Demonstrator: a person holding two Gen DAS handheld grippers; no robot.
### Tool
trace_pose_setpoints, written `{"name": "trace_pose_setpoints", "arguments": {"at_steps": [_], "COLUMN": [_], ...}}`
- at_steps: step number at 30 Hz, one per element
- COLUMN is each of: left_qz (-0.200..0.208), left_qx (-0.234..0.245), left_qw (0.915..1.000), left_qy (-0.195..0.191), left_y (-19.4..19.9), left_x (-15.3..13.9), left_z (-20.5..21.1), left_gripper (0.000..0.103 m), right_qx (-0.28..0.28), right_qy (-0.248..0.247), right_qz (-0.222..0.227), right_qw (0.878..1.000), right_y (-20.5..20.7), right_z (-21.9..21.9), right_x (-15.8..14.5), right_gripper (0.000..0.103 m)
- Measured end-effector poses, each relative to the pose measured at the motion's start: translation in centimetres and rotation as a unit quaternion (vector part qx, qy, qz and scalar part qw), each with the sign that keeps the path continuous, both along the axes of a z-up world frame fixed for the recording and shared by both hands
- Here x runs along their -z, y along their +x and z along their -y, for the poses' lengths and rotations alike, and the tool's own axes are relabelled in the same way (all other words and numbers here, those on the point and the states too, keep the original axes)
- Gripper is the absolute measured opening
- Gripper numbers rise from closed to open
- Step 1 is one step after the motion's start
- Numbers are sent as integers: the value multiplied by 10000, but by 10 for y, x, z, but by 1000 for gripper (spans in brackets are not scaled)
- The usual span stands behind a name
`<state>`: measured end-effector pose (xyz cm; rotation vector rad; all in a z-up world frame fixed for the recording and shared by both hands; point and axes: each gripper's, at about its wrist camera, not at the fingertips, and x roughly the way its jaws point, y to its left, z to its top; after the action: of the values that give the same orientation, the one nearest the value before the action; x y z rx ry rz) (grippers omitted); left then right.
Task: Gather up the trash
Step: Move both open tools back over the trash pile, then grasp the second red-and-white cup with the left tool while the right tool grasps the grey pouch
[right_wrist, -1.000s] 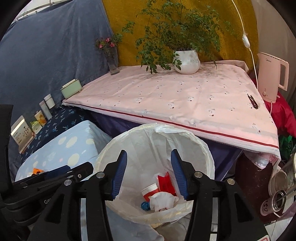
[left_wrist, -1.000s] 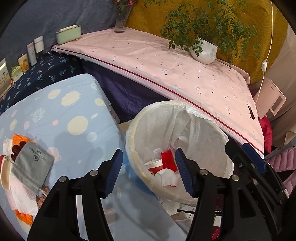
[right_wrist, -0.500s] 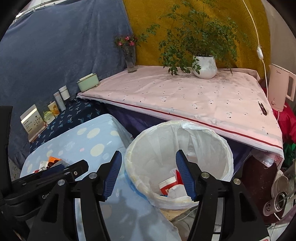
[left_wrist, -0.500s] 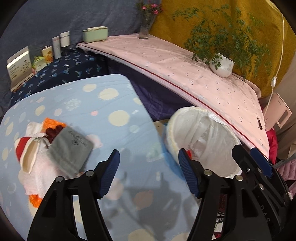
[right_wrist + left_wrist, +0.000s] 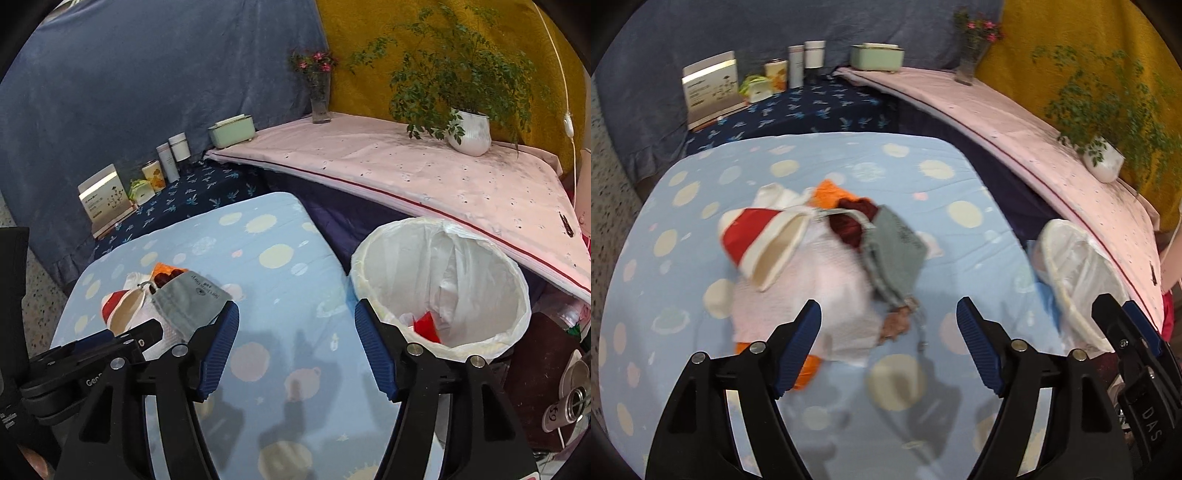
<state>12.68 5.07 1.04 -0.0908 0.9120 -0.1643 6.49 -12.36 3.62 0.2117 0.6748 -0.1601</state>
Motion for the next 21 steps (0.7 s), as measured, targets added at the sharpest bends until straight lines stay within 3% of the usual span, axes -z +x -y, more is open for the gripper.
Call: {"name": "trace_pose_setpoints", "arguments": {"at_steps": [9, 21], "left_qz": [9, -137], "left_qx": [-542, -937], "left_qw": [9985, 9955], "left_qy": [93, 17], "left_y": [-9, 0], "left_x": [12, 27], "left_z": [-63, -114], "left_gripper": [86, 88], "right_qx": [-436, -859], "right_qy": [26, -15], "right_qz": [-169, -390], "right_qw": [9989, 9955], "right_y": [12, 46], "right_z": [-55, -106], "right_x": [16, 39], "right_gripper": [66, 67]}}
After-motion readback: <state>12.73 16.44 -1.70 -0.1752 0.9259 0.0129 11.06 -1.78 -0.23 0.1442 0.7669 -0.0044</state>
